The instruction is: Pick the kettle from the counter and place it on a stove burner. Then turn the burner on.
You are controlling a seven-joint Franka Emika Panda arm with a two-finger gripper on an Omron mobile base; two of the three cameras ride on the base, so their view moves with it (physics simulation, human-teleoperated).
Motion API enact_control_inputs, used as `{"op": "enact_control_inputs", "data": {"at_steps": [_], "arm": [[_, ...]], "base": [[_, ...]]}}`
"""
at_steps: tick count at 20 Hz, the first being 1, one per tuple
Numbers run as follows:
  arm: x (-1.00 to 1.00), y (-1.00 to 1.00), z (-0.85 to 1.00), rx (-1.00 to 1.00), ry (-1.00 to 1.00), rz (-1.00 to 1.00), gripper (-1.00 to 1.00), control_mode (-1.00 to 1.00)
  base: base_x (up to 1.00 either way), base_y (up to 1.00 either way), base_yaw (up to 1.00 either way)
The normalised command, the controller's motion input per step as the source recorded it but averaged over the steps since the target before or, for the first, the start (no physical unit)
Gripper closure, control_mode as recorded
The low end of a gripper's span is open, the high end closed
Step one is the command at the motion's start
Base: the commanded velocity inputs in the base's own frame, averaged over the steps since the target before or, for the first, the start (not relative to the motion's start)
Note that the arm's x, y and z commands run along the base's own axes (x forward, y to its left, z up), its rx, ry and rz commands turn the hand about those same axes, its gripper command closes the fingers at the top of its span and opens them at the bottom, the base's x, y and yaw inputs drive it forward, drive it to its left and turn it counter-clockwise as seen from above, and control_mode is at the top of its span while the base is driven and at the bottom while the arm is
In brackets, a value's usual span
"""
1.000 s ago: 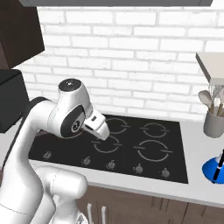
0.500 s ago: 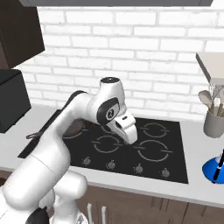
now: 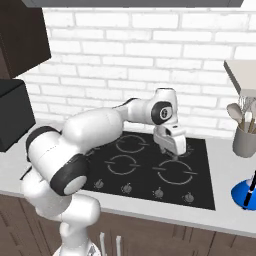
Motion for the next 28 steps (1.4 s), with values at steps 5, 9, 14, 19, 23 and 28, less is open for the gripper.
{"op": "enact_control_inputs", "data": {"at_steps": [5,9,14,19,23,28], "arm": [[0.06,-0.74,-0.36,0.05,-0.02,-0.05,-1.0,-1.0],[-0.17,-0.5,-0.21,0.05,-0.1,0.0,-1.0,-1.0],[-0.19,-0.19,-0.36,0.0,-0.18,0.02,-1.0,-1.0],[-0.08,-0.05,-0.35,0.0,-0.16,0.11,-1.0,-1.0],[-0.19,-0.3,-0.02,0.0,-0.13,0.21,-1.0,-1.0],[-0.2,-0.2,0.0,0.0,-0.09,0.3,-1.0,-1.0]], "base": [[0.0,0.0,0.0],[0.0,0.0,0.0],[0.0,0.0,0.0],[0.0,0.0,0.0],[0.0,0.0,0.0],[0.0,0.0,0.0]]}}
